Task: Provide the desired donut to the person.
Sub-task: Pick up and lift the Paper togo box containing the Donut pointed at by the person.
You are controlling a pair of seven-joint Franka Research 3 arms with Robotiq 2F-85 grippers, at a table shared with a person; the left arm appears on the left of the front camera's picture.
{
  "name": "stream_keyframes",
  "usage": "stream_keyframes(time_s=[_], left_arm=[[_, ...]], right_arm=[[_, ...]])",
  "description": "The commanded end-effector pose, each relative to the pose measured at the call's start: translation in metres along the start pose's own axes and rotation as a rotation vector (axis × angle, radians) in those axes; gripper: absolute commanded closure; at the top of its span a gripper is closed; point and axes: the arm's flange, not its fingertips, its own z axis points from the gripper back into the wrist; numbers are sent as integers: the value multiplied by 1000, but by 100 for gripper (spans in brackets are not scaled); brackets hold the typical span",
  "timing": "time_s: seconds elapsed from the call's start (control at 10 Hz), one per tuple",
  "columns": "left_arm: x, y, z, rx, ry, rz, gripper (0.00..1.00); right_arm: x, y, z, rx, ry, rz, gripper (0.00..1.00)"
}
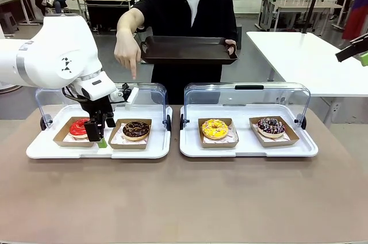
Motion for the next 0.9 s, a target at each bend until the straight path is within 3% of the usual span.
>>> stream_keyframes(time_s=[0.0,0.3,0.8], left_arm=[[0,-5,0,24,13,7,0],[0,0,0,1,0,-1,0],[1,38,-31,-38,1,-3,0]], right_arm=[[0,0,0,8,-12,11,0],[0,0,0,8,-12,11,0],[0,0,0,8,-12,11,0]])
